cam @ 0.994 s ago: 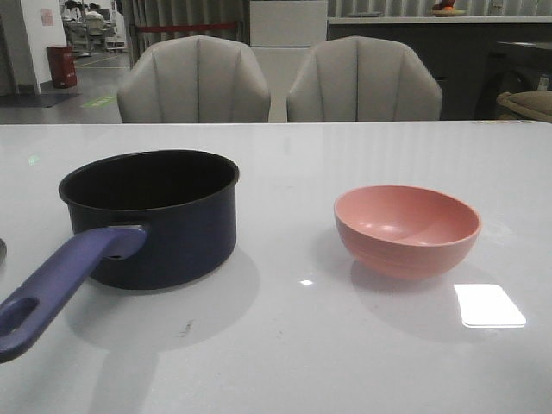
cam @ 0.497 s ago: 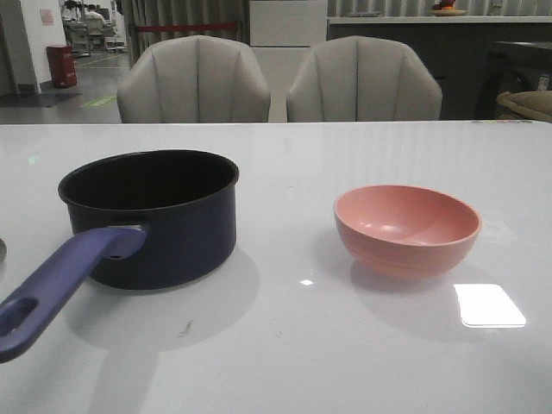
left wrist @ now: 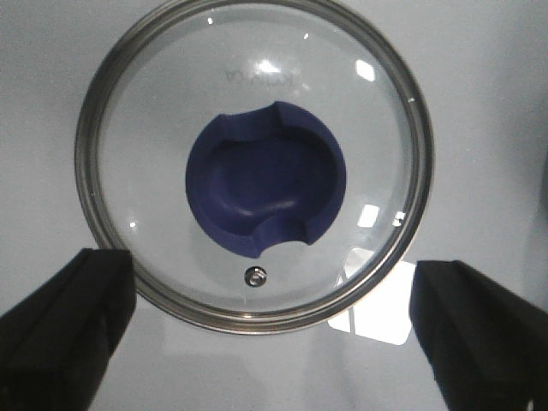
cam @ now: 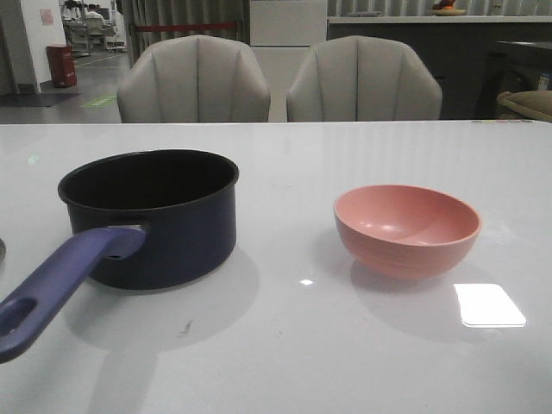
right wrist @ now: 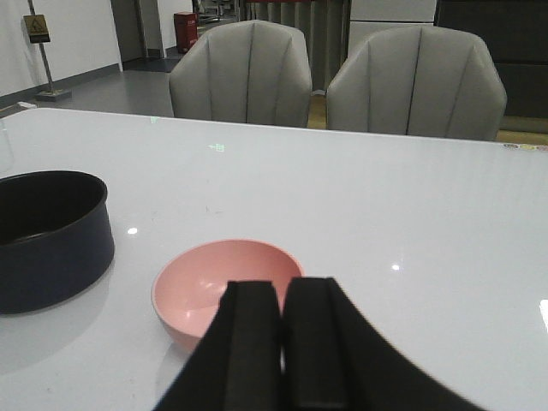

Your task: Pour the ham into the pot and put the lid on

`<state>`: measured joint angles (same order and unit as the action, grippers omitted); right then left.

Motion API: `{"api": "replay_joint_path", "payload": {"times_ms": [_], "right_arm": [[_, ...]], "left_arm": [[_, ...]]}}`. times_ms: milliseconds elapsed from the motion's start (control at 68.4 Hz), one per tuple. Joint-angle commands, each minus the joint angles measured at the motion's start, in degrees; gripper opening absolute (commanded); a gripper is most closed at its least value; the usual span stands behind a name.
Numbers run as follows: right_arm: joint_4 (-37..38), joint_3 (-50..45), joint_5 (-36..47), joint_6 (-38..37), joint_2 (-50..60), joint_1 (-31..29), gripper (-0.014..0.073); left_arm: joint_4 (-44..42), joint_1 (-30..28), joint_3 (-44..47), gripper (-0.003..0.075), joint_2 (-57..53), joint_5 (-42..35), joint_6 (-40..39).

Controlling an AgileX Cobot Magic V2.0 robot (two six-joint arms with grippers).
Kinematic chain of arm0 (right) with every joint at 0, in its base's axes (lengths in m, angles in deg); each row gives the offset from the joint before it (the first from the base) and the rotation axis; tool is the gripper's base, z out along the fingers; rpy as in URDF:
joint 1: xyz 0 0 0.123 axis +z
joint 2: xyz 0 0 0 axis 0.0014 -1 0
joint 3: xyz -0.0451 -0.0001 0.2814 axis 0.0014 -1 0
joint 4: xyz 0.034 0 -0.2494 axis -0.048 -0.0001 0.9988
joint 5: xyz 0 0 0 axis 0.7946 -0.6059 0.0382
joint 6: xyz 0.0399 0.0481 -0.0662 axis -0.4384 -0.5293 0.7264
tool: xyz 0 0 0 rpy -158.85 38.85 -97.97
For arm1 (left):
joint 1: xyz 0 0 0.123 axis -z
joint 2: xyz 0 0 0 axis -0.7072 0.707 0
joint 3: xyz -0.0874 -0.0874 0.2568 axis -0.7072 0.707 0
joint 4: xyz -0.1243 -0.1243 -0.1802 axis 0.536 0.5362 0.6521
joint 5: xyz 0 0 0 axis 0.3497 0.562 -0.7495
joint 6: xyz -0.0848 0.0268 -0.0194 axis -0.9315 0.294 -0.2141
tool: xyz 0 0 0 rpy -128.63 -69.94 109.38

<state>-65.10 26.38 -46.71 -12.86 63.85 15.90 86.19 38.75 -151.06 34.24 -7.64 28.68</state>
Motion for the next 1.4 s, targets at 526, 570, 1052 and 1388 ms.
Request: {"api": "replay_joint_path", "payload": {"times_ms": [526, 570, 1052, 1388], "right_arm": [[0.08, 1.59, 4.36, 0.19, -0.38, 0.09, 0.0162], [0.08, 1.59, 4.36, 0.19, -0.38, 0.09, 0.0162], [0.08, 1.59, 4.36, 0.19, -0.38, 0.09, 0.0162], [0.08, 1.59, 4.36, 0.19, -0.38, 0.09, 0.0162]], "left_arm": [[-0.52, 0.15, -6.29, 0.0657, 9.45, -5.06, 0.1], [-0.52, 0.15, -6.79, 0.0606, 10.53, -4.04, 0.1], [-0.41, 0.15, -12.66, 0.0236, 13.41, 0.04, 0.2], [-0.29, 1.61, -19.96, 0.0194, 5.58, 0.84, 1.99]]}}
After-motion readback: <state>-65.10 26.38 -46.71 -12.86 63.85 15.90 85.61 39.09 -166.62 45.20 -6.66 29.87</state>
